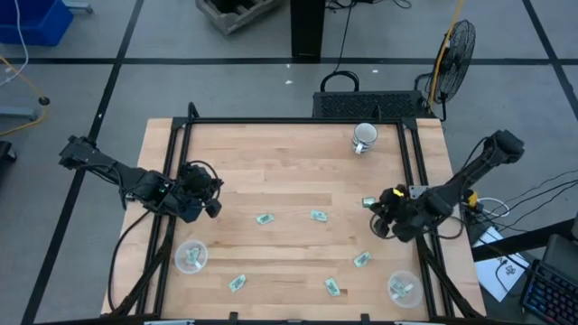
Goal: Pick and place Stevia / Truvia into bins
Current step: Put the truvia packet into the bottom transparent container
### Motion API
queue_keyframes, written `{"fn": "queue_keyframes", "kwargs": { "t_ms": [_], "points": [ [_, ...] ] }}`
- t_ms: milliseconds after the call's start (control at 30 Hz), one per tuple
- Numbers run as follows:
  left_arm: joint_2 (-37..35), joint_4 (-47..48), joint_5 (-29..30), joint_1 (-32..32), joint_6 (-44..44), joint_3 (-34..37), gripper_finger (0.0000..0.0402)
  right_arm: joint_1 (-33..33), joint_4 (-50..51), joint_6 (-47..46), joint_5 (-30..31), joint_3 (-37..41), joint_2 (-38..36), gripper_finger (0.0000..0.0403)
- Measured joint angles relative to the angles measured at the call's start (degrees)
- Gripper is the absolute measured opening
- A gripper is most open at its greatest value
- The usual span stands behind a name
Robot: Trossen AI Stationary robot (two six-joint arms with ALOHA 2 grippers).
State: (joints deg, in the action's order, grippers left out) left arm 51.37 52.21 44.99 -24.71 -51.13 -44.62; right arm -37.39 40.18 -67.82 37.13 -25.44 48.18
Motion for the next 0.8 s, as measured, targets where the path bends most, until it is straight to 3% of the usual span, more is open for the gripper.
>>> {"fn": "queue_keyframes", "kwargs": {
  "t_ms": [133,367,600,800],
  "points": [
    [0.0,0.0,0.95,0.0,-0.02,0.0,0.0047,4.62,-13.36,9.21,-3.27,8.2,0.02,0.0076],
    [0.0,-0.01,1.06,0.0,-0.46,0.0,0.0047,9.34,-45.89,31.66,2.0,18.77,-0.04,0.0123],
    [0.0,-0.02,1.05,0.0,-0.48,0.0,0.0047,11.19,-47.61,34.7,1.79,22.04,-0.03,0.0163],
    [0.0,-0.02,1.1,0.0,-0.5,0.0,0.0047,11.19,-43.12,31.25,5.0,22.14,0.13,0.0163]
  ]
}}
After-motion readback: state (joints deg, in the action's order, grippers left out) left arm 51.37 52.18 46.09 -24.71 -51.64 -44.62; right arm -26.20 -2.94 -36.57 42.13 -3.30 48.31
